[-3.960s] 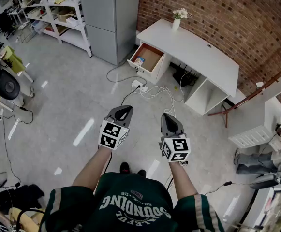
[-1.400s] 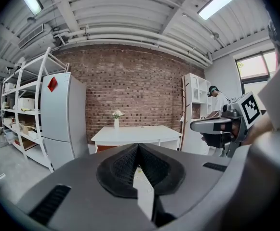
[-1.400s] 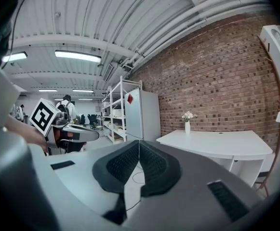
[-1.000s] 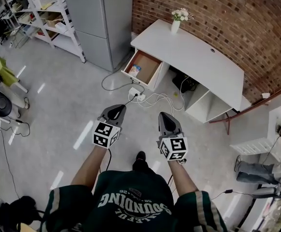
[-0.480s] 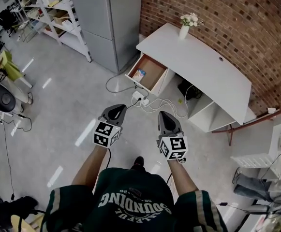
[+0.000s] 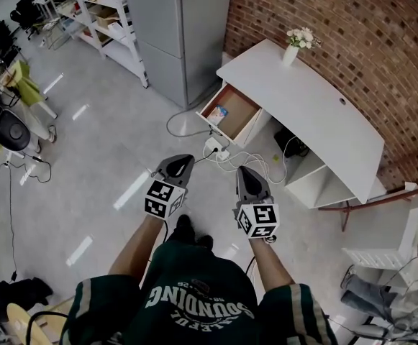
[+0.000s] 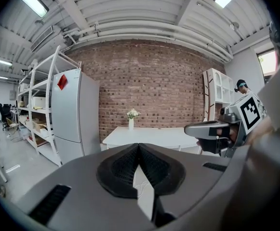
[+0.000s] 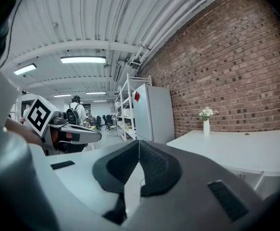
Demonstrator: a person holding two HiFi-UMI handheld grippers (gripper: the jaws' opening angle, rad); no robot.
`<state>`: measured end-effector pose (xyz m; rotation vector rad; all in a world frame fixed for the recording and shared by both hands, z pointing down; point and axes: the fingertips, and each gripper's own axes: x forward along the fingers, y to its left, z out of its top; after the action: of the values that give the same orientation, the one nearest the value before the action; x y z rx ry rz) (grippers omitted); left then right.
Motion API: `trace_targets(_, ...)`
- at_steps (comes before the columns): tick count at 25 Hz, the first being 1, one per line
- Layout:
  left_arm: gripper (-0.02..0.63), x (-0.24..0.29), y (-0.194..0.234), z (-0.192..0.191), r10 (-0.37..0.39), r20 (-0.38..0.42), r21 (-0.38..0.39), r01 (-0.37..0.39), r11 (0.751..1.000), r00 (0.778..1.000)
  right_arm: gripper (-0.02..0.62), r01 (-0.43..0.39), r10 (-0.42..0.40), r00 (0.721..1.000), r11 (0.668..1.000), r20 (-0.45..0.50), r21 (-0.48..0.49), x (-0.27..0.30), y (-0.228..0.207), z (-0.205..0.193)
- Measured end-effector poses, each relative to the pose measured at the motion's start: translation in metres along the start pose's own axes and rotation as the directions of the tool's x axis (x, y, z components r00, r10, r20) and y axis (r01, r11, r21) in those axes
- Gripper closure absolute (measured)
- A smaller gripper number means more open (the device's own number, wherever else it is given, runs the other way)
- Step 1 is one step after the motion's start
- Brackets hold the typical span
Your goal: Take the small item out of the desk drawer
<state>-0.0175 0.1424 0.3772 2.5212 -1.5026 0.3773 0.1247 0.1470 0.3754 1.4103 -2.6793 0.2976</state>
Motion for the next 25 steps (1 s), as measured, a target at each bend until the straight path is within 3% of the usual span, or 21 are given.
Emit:
trace_targets(10,0.591,0.043,0.032,0.003,-0.016,-0.007,-0.013,0.016,1.0,1.0,0.571,0.002,-0.003,1.0,1.0,-0.025,-0.011,0.05,-0.015,0.001)
trace_targets(25,0.591,0.137,0.131,0.019,-0.081,-0.023,-0.022,0.081,0.996,0.996,0.571,0.048,-0.049,0.997,0.999,-0.063,-0.02,0.175,-0.045,0.015)
